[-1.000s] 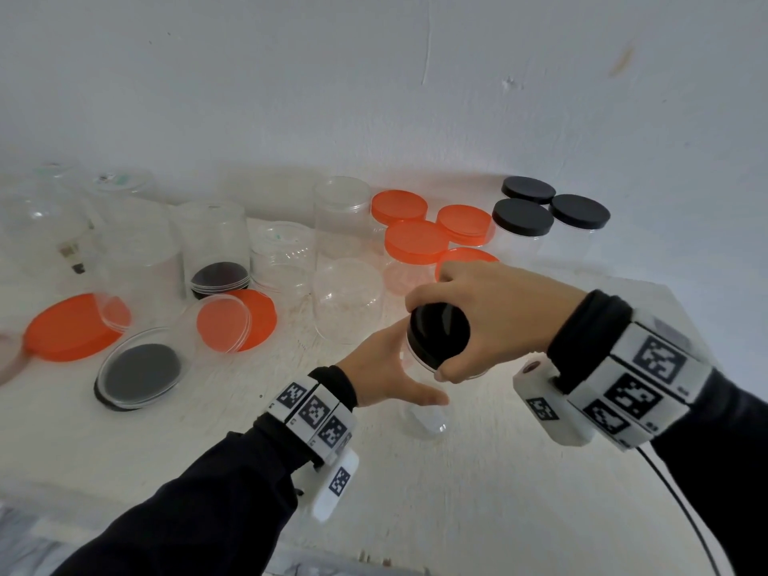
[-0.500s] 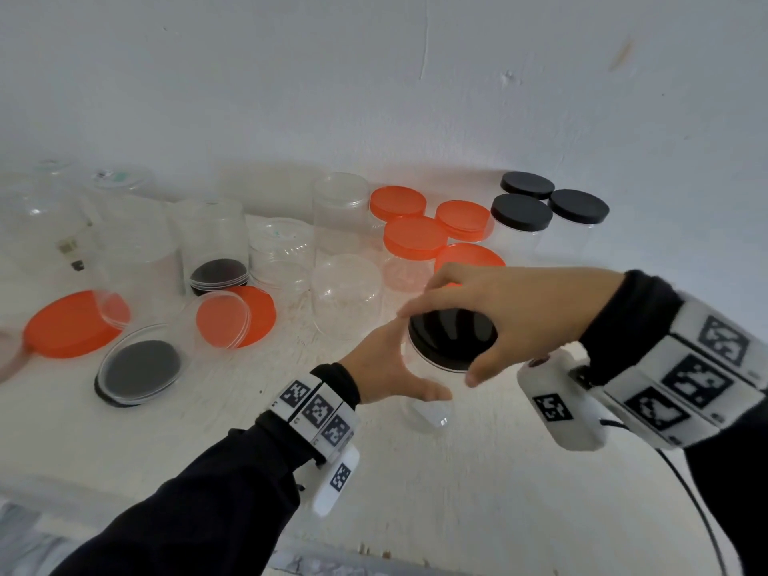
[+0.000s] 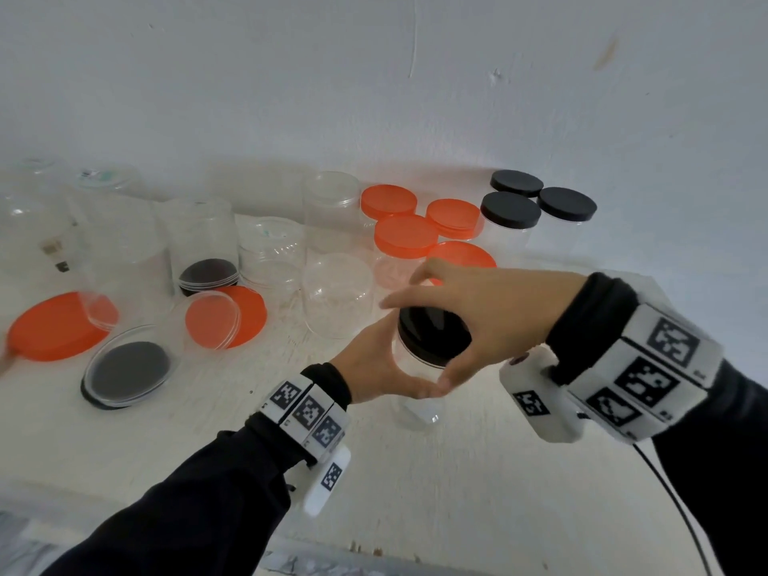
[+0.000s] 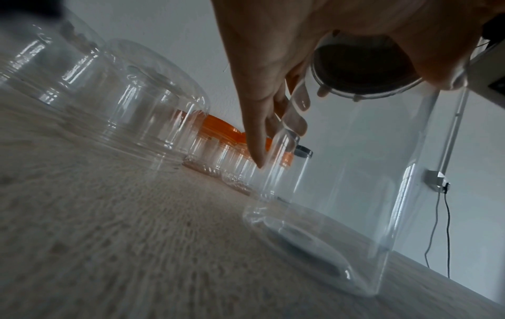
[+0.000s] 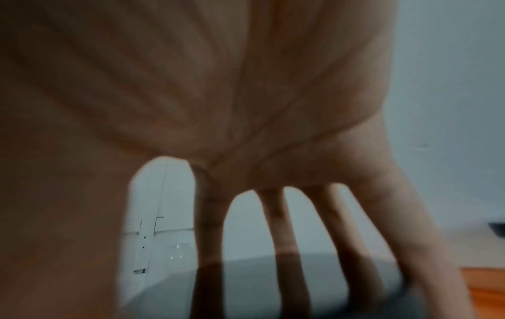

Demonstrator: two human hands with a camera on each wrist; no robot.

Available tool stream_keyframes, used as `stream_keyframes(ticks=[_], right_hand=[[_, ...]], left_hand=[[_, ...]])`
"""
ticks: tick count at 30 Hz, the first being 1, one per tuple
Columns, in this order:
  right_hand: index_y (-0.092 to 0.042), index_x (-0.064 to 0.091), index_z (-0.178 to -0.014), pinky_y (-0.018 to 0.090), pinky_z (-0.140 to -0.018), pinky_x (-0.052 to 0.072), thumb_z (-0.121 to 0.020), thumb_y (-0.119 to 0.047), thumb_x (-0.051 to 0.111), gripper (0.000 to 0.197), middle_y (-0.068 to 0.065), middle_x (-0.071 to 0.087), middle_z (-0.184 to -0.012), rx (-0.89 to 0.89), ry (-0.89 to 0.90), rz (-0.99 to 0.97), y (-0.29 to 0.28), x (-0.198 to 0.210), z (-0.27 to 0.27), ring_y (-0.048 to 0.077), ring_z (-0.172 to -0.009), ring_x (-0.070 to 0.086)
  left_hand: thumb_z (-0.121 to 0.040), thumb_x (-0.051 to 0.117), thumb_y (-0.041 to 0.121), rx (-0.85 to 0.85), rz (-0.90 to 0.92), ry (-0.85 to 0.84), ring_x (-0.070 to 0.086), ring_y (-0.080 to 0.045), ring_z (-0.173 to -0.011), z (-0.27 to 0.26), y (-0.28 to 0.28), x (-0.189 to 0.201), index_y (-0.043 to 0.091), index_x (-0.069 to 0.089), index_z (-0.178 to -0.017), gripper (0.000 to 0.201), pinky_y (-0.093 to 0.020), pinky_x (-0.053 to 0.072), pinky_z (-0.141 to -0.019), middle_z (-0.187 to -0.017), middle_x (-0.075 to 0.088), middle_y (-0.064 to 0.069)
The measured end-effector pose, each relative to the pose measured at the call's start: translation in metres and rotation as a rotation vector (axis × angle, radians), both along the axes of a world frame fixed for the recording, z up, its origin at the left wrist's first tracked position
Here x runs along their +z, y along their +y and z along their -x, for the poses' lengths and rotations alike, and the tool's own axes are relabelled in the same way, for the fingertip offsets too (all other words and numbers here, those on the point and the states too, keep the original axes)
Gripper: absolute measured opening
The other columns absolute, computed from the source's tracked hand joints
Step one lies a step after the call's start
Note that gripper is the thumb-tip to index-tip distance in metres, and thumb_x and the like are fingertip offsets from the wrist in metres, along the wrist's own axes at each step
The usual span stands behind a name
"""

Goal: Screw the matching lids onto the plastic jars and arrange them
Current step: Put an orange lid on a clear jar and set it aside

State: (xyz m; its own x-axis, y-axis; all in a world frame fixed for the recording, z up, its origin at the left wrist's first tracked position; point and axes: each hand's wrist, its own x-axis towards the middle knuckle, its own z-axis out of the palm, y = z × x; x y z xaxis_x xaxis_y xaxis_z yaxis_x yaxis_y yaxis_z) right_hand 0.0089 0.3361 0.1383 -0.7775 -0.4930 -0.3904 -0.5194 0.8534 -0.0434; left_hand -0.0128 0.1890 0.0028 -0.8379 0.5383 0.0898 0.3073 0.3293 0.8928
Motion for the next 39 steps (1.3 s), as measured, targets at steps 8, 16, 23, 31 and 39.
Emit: stream_keyframes(ticks=[8, 16, 23, 31, 39], right_hand=[[-0.025, 0.053, -0.112, 0.016, -0.055, 0.037, -0.073, -0.065, 0.06, 0.057, -0.01, 0.046, -0.08, -0.045, 0.27, 0.026, -0.01, -0.01, 0.001, 0.01, -0.074, 0.048], [-0.042, 0.026, -0.137, 0.03, -0.091, 0.045, -0.071, -0.049, 0.073, 0.081, -0.007, 0.032, -0.127, 0.01, -0.046, -0.007, -0.003, 0.001, 0.0, 0.015, -0.11, 0.043], [-0.022, 0.054, -0.111, 0.021, -0.063, 0.044, -0.072, -0.072, 0.054, 0.063, -0.004, 0.054, -0.087, -0.093, 0.297, 0.049, -0.008, -0.013, 0.002, 0.014, -0.082, 0.055], [-0.043, 0.033, -0.136, 0.028, -0.089, 0.045, -0.073, -0.044, 0.073, 0.074, -0.009, 0.037, -0.121, 0.01, -0.027, 0.07, 0.004, -0.002, 0.0, 0.013, -0.109, 0.044], [-0.022, 0.052, -0.118, 0.025, -0.064, 0.048, -0.072, -0.081, 0.038, 0.075, -0.002, 0.057, -0.091, -0.135, 0.362, -0.08, -0.009, -0.018, -0.006, 0.014, -0.077, 0.056]], left_hand=[[-0.061, 0.085, 0.024, 0.001, -0.024, -0.019, 0.048, 0.011, -0.104, -0.002, 0.002, 0.002, 0.039, 0.035, -0.118, 0.077, -0.005, 0.038, -0.085, -0.109, 0.052, 0.025], [-0.062, 0.085, 0.023, 0.004, -0.005, 0.014, 0.048, 0.007, -0.105, 0.0, 0.003, -0.001, 0.032, 0.036, -0.121, 0.077, -0.004, 0.037, -0.085, -0.11, 0.05, 0.021], [-0.055, 0.082, 0.037, -0.022, -0.052, -0.025, 0.048, 0.012, -0.107, -0.003, 0.004, 0.003, 0.037, 0.034, -0.123, 0.084, -0.008, 0.039, -0.087, -0.112, 0.052, 0.025], [-0.06, 0.085, 0.028, 0.003, -0.028, 0.01, 0.047, 0.01, -0.105, -0.004, 0.005, 0.001, 0.034, 0.036, -0.119, 0.077, -0.001, 0.036, -0.084, -0.11, 0.049, 0.023], [-0.06, 0.085, 0.026, -0.02, -0.072, -0.014, 0.047, 0.016, -0.104, -0.005, 0.005, 0.002, 0.043, 0.034, -0.117, 0.078, -0.005, 0.038, -0.085, -0.113, 0.051, 0.024]])
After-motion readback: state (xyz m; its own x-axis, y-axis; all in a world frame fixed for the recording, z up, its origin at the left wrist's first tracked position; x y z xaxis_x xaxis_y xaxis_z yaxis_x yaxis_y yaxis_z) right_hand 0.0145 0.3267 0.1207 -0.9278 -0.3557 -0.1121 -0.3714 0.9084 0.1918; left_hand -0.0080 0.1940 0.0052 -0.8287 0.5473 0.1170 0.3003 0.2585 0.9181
